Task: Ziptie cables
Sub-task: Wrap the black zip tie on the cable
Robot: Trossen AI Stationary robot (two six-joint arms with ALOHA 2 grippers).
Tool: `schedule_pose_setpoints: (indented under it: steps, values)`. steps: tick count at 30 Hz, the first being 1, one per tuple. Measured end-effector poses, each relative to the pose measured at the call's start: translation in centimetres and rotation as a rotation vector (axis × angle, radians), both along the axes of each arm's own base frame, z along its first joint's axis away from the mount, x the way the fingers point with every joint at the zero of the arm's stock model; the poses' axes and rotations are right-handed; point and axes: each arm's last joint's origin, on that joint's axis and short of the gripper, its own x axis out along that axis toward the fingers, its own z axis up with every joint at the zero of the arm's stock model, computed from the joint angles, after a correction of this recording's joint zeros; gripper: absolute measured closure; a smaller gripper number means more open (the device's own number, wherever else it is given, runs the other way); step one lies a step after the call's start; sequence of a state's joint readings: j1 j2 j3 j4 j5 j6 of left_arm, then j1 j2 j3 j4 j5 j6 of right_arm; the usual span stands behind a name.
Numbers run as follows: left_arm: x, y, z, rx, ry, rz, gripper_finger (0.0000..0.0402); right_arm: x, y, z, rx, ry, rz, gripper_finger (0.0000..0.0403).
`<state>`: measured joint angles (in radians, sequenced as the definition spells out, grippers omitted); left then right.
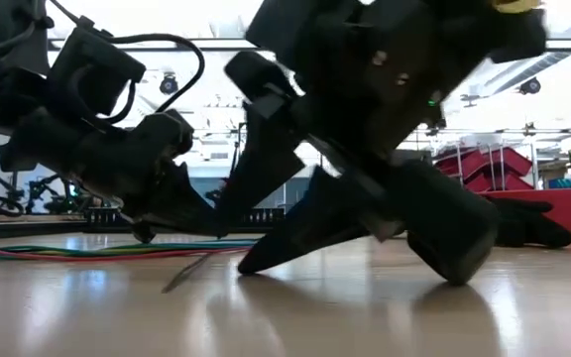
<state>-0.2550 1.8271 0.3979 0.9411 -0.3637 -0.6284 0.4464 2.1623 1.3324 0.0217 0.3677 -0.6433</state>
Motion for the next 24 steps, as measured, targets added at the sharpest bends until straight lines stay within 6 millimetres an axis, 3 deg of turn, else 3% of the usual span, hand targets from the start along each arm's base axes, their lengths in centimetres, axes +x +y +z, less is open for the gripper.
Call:
schedule_pose_setpoints:
  steps: [10, 24]
  values:
    - [-0.2, 0.1, -0.4, -0.065, 0.042, 0.044, 0.0402, 1.7, -1.4, 1.4, 0.085, 0.144, 0.025, 0.0249]
    - [-0.4, 0.0, -0.7, -0.072, 0.077, 0.041, 0.0402, 2.5, -1.5, 0.5, 0.04, 0.065, 0.049, 0.0285]
